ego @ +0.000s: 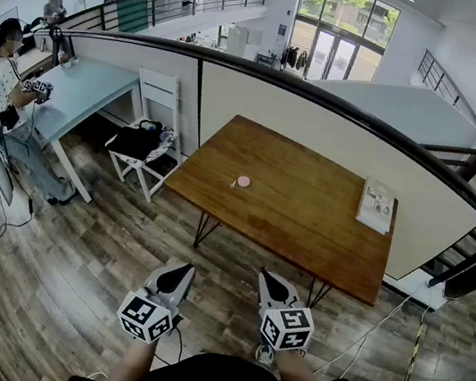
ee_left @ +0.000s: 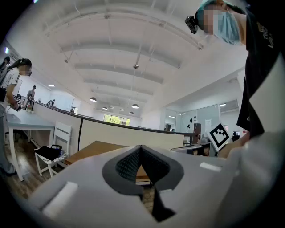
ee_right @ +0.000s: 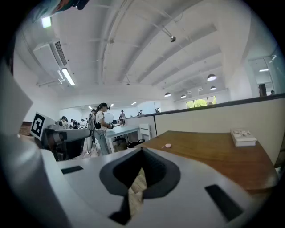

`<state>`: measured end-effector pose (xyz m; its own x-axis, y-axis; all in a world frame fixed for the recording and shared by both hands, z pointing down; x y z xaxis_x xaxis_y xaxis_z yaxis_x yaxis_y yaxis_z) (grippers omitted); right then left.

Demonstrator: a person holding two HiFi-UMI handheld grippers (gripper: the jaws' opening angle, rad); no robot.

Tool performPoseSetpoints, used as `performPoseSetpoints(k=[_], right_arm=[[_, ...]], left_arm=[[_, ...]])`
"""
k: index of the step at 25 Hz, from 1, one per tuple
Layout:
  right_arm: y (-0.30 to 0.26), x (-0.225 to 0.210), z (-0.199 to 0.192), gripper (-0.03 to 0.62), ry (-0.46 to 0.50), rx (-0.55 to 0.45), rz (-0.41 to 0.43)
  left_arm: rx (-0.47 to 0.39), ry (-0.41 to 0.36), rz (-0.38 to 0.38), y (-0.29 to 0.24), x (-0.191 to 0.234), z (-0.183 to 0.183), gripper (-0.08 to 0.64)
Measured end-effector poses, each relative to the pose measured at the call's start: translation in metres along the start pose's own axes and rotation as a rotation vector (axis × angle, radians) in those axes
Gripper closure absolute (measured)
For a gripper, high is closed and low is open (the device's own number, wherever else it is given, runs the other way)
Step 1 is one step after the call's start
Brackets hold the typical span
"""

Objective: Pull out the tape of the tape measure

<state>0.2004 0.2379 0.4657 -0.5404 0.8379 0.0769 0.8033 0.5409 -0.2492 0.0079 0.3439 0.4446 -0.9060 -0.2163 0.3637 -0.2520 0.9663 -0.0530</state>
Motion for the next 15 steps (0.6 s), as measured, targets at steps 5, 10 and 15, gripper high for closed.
performPoseSetpoints(k=[5,10,15], right_arm=[[0.001,0.01,0.009,0.581,-0.035,-0.056,0.033],[-0.004,0.019,0.012,0.557,-0.048,-0.082,0.061],[-0.015,0.018,0.013,0.43,-0.039,-0.063,0.049]], left_arm=[[-0.028,-0.003,-0.023,0.008,0.001,0.005,0.547],[-0.009,0.014,-0.058,0.013,0.01,0.0,0.5],[0.009,0.047,-0.07,0.009,0.02,-0.005,0.439]])
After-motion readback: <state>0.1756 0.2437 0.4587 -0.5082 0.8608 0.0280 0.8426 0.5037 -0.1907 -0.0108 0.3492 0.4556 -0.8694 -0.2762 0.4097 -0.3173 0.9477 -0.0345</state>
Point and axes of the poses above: the fingertips, and each gripper's own axes: y backward along the fingers, x to its left, z out of its top, the point moved 5 cm from there along y, backward along the fingers, and after that the axes turned 13 degrees about y, right-handed, at the moved point
